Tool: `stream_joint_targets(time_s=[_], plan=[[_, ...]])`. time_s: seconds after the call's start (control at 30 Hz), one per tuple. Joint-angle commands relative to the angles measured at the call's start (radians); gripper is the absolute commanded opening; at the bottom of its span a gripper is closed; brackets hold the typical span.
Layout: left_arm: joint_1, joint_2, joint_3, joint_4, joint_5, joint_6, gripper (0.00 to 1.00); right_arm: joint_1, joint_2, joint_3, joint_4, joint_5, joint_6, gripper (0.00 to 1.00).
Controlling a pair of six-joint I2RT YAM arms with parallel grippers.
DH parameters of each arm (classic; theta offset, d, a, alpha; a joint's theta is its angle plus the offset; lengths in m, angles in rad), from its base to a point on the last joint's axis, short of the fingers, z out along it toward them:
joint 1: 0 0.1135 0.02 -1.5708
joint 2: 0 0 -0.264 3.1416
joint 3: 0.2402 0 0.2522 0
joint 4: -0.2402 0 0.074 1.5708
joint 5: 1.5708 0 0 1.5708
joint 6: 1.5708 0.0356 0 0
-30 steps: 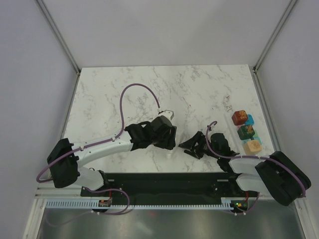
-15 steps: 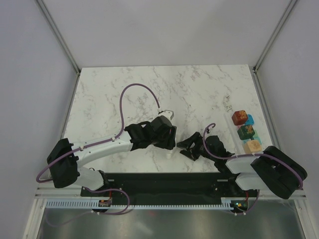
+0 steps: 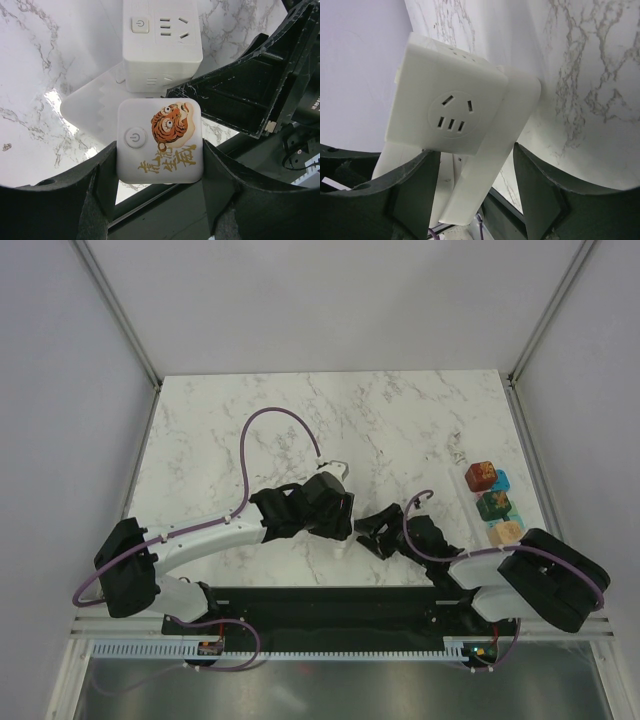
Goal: Pull the plug off the socket
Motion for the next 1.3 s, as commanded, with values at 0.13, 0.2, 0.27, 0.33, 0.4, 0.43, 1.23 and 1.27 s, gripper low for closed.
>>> stream_joint_targets(time_s=[0.13,0.2,0.27,0.33,0.4,0.43,1.23,1.27], plan=[[-0.006,-0.007,0.032,0.062,0.037,-0.04,0.02,0.046,0.137,0.061,0.22,-0.014,0.066,0.65],[-0.006,-0.004,0.032,0.064,0.038,-0.04,0.02,0.067,0.189,0.052,0.289,-0.016,0.089,0.63],[-0.009,-0.003,0.032,0.064,0.04,-0.042,0.02,0.075,0.223,0.047,0.335,-0.017,0.1,0.62],[-0.009,-0.004,0.031,0.065,0.041,-0.043,0.02,0.078,0.268,0.046,0.387,-0.022,0.107,0.58],[-0.009,-0.003,0.031,0.065,0.043,-0.045,0.02,0.078,0.311,0.047,0.43,-0.026,0.109,0.49],[-0.01,-0.001,0.031,0.064,0.043,-0.044,0.02,0.078,0.326,0.047,0.445,-0.029,0.109,0.45],[-0.058,-0.03,0.066,0.016,-0.016,0.026,0.02,0.078,0.493,0.13,0.271,-0.095,-0.273,0.0],[-0.061,-0.035,0.066,0.016,-0.026,0.009,0.02,0.078,0.498,0.129,0.283,-0.091,-0.274,0.0]])
